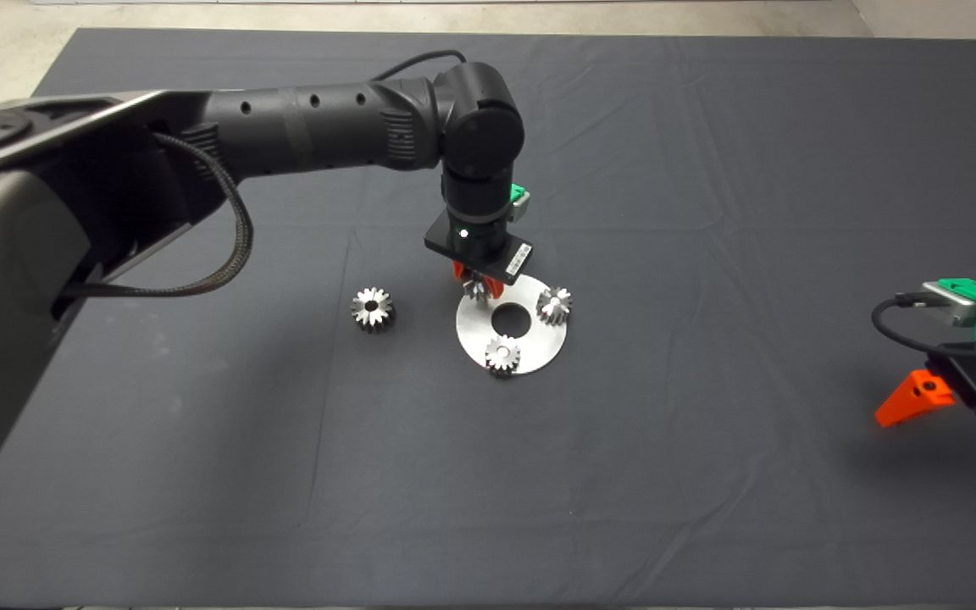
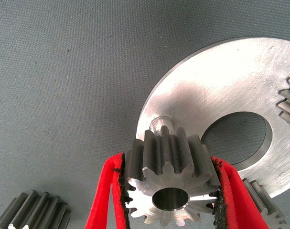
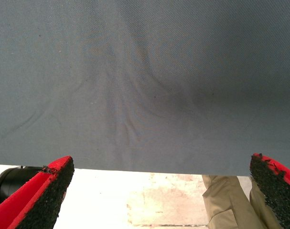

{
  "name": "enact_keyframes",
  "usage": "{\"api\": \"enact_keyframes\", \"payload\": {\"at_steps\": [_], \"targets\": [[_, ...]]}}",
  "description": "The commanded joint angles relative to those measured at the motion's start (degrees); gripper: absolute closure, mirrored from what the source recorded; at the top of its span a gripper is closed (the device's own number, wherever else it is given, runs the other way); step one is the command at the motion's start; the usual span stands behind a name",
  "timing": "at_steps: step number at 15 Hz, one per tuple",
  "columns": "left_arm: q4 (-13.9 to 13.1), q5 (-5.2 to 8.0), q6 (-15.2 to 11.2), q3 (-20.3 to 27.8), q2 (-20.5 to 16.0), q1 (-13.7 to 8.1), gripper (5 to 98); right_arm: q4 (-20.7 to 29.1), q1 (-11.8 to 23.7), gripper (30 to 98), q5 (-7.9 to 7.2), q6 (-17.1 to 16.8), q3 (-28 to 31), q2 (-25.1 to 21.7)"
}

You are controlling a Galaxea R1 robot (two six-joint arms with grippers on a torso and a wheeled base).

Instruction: Remove an incorrectly installed larger gear and replace it with the correct smaller gear

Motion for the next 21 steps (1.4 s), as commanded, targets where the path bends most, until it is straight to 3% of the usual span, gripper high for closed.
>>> {"api": "enact_keyframes", "payload": {"at_steps": [1, 11, 15, 21], "targets": [[-0.4, -0.11, 0.4, -0.2, 0.2, -0.5, 77.8, 0.9, 0.9, 31.6, -5.54, -0.2, 0.3, 0.1], [-0.3, 0.50, 0.8, -0.2, 0.3, -1.2, 77.8, 1.0, 0.8, 31.6, -5.54, -0.1, 0.7, 0.7], [-0.5, 1.16, 5.1, -0.7, 0.3, -1.2, 77.8, 1.0, 0.8, 31.6, -5.54, -0.1, 0.7, 0.6], [-0.5, 1.88, 5.5, -0.2, 0.3, -2.4, 77.9, 0.9, 0.7, 31.6, -5.54, 0.2, 0.7, 0.6]]}}
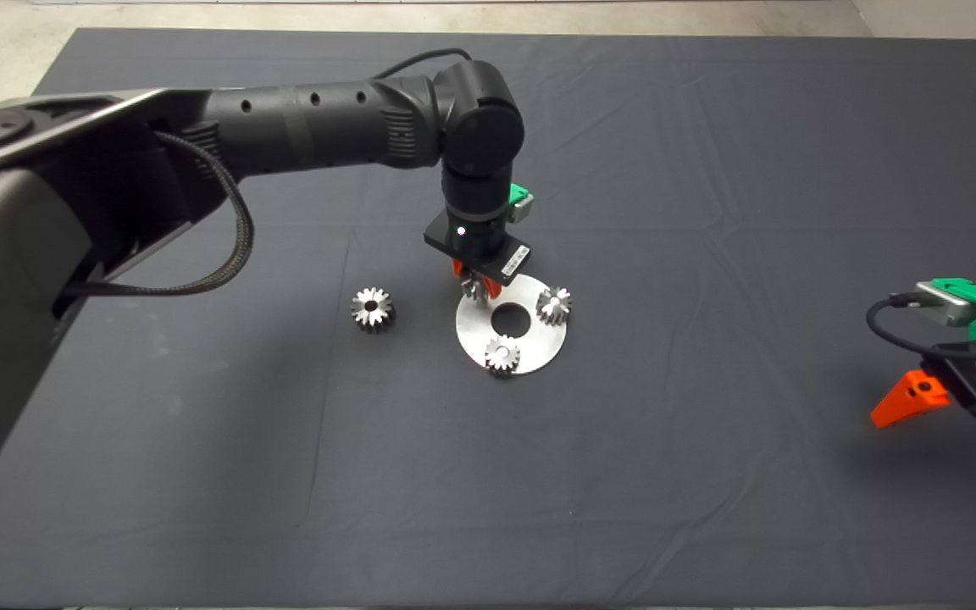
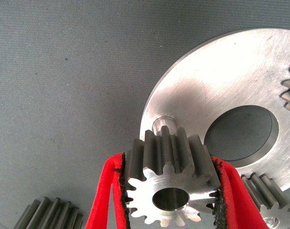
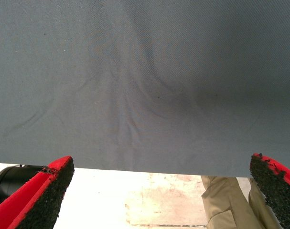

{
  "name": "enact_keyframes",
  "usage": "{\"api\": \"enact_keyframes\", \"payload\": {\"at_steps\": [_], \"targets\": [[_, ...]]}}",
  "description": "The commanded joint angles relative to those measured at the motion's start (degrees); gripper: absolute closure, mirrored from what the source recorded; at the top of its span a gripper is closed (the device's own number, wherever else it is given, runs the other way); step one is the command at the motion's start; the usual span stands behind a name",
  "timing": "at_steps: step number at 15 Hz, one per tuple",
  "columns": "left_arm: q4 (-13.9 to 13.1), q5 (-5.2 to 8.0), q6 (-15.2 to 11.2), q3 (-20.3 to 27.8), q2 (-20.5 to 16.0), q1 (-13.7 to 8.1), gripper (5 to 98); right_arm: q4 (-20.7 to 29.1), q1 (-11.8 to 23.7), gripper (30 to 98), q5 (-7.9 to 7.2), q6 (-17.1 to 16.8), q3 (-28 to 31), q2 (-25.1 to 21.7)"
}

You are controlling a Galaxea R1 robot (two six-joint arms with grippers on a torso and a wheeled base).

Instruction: Remove an incorrectly installed larger gear and replace it with the correct smaller gear

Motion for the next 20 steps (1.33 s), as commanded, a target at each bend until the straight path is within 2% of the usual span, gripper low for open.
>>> {"api": "enact_keyframes", "payload": {"at_steps": [1, 4, 7, 11, 16, 20], "targets": [[-0.4, 1.75, 0.2, 0.5, 0.1, -2.6, 77.9, 0.9, 0.7, 31.6, -5.51, 0.2, 0.5, -0.1], [-0.4, 2.28, -0.1, 0.6, 0.1, -3.8, 78.0, 0.9, 0.7, 31.6, -5.44, 0.2, 0.5, -0.1], [-0.5, 2.71, -0.2, 0.8, 0.1, -4.0, 77.9, 0.8, 0.7, 31.6, -5.51, 0.1, 0.5, 0.0], [-0.8, 2.27, -0.8, 2.5, 0.3, -3.8, 77.9, 0.8, 0.7, 31.6, -5.51, 0.1, 0.4, 0.0], [-0.9, 2.09, 0.4, 1.5, 0.4, -3.4, 77.9, 0.8, 0.6, 31.6, -5.51, 0.1, 0.5, 0.0], [-0.7, 1.38, 0.6, 0.4, 0.4, -3.0, 77.9, 0.8, 0.6, 31.6, -5.51, 0.1, 0.5, -0.2]]}}
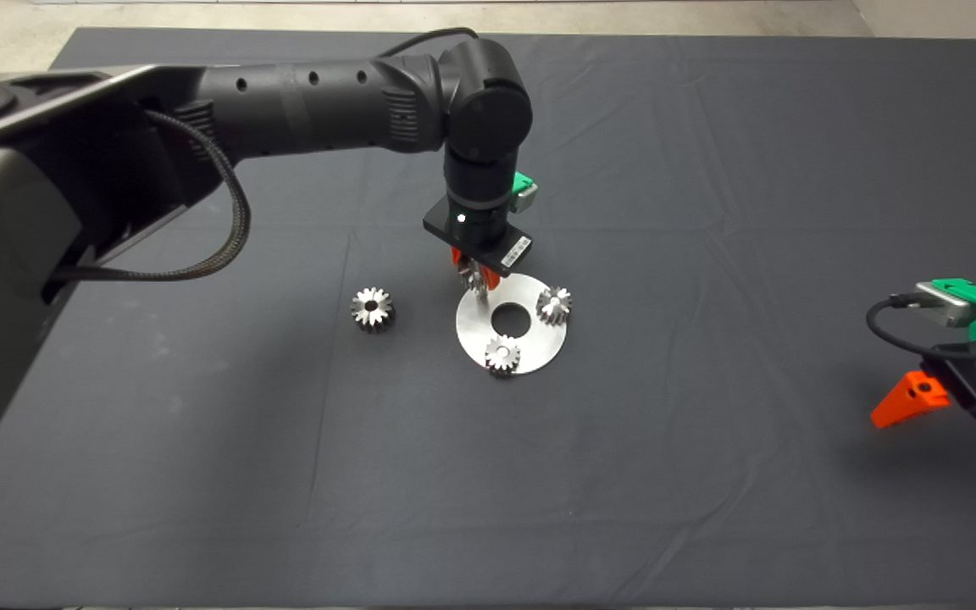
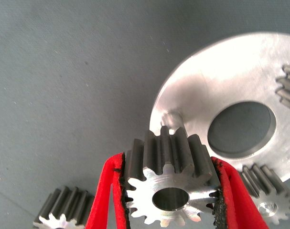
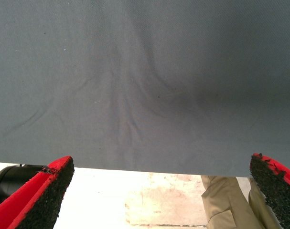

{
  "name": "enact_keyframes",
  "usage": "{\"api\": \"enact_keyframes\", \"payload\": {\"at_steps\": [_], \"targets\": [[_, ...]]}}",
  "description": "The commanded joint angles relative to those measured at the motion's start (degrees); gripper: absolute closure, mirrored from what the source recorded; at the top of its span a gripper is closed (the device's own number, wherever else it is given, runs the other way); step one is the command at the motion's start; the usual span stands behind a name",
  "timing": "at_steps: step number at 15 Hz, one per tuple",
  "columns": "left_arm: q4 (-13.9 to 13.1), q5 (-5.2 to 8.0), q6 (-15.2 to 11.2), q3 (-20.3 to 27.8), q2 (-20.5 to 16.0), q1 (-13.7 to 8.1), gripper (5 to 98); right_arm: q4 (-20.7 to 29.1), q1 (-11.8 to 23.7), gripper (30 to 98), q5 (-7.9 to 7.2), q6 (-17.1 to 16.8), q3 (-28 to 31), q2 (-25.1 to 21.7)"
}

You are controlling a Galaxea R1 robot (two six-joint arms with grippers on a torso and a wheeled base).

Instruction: Remove an incorrectly installed larger gear and replace it with the correct smaller gear

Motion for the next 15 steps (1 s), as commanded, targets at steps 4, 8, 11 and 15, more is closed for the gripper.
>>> {"api": "enact_keyframes", "payload": {"at_steps": [4, 8, 11, 15], "targets": [[-0.4, -1.35, 0.3, -0.5, 0.3, -0.8, 78.0, 0.8, 0.7, 31.6, -5.51, 0.1, 0.4, -0.2], [-0.4, -1.61, 0.2, -0.1, 0.3, 0.1, 77.9, 0.8, 0.7, 31.6, -5.51, 0.1, 0.4, -0.4], [-0.4, -1.61, 0.2, 0.2, 0.3, 0.9, 78.0, 0.8, 0.9, 31.6, -5.51, 0.0, 0.4, -0.6], [-0.1, -1.70, 0.0, -0.4, 0.3, 1.5, 78.0, 0.9, 0.9, 31.6, -5.51, 0.0, 0.4, -0.2]]}}
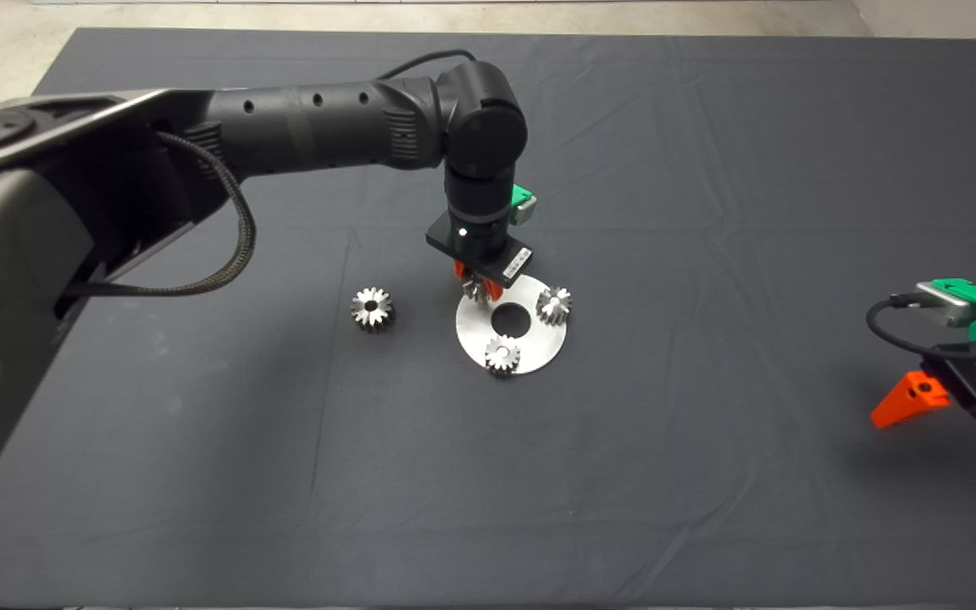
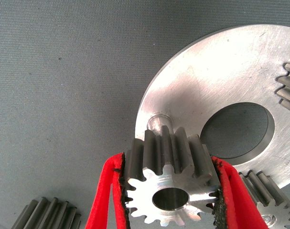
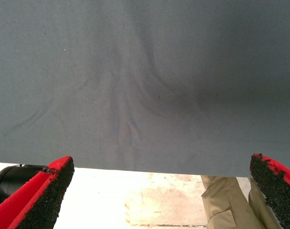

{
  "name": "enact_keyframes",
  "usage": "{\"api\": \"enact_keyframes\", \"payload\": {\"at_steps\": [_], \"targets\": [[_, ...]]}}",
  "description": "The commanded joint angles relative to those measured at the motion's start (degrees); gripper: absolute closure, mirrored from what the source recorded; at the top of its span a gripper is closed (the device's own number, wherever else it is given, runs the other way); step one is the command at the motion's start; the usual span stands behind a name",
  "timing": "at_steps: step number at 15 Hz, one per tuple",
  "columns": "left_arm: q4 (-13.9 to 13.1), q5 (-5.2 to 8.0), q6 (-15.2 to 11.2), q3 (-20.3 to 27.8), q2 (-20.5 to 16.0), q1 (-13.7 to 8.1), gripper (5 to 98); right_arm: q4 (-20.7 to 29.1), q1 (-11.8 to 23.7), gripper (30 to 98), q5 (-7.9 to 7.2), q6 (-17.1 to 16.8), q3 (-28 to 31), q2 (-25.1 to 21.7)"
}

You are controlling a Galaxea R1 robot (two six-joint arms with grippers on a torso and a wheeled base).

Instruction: Remove an incorrectly installed larger gear and replace it with the correct smaller gear

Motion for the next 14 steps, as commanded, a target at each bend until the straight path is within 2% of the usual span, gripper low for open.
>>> {"api": "enact_keyframes", "payload": {"at_steps": [1, 3, 4, 5, 8, 12, 14], "targets": [[0.0, -0.28, -0.1, -0.2, 0.3, -0.6, 78.0, 0.9, 0.8, 31.6, -5.54, 0.1, 0.4, -0.2], [0.4, -0.81, -0.6, -1.1, 0.3, -0.9, 78.0, 0.8, 0.8, 31.6, -5.45, 0.2, 0.9, -0.2], [1.4, -0.98, -1.0, -1.1, 0.4, -0.9, 78.0, 0.8, 0.8, 31.6, -5.45, 0.2, 1.7, -0.2], [2.2, -0.90, -1.1, -1.0, 0.4, -0.9, 78.0, 0.8, 0.7, 31.6, -5.45, 0.4, 2.3, -0.2], [2.3, -0.72, -1.0, -0.7, 0.4, -0.9, 78.0, 0.8, 0.7, 31.6, -5.54, 0.5, 2.4, -0.1], [2.5, -0.05, 0.1, 0.3, 0.4, -0.5, 77.9, 0.7, 0.6, 31.6, -5.54, 0.4, 2.4, 0.0], [2.3, 1.12, 2.1, 1.5, 0.4, -0.1, 77.9, 0.7, 0.6, 31.6, -5.54, 0.4, 2.4, -0.1]]}}
